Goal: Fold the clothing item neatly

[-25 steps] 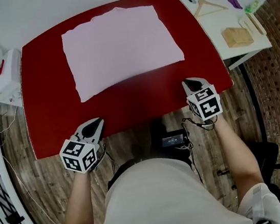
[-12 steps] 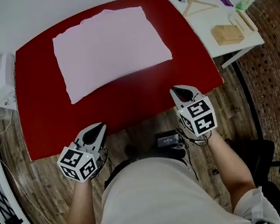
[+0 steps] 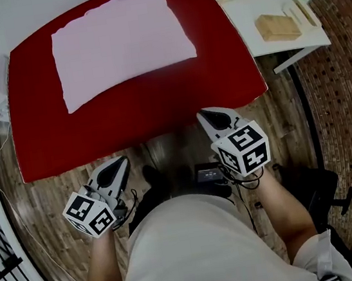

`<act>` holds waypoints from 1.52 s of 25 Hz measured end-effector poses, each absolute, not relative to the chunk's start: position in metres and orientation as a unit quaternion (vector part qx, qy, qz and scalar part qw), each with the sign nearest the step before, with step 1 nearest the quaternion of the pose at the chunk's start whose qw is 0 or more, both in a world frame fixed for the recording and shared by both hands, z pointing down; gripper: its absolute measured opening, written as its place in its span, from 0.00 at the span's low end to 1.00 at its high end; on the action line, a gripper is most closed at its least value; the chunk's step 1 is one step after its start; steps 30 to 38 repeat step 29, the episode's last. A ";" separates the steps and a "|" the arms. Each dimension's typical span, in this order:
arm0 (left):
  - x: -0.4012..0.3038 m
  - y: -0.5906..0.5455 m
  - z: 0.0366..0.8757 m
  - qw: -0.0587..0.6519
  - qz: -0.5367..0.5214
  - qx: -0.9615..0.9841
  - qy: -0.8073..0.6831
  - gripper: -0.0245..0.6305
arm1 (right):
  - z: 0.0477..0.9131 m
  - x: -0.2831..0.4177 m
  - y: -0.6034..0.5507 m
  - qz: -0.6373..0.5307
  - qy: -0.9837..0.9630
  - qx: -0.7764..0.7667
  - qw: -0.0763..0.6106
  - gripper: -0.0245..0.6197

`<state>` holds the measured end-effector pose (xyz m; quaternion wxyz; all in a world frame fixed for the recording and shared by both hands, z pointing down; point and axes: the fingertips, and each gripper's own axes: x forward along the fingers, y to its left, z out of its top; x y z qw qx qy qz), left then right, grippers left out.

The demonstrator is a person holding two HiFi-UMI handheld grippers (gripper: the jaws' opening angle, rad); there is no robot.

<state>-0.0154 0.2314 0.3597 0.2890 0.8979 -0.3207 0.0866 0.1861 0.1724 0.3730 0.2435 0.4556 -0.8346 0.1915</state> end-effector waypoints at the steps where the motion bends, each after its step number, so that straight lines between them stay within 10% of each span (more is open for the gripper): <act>1: -0.012 0.238 0.359 0.288 0.084 0.897 -0.325 0.04 | 0.371 0.187 0.179 0.203 -0.838 0.450 0.232 0.06; 38: -0.042 0.329 0.321 0.367 -0.053 0.902 -0.222 0.05 | 0.317 0.116 0.257 0.237 -0.857 0.435 0.141 0.06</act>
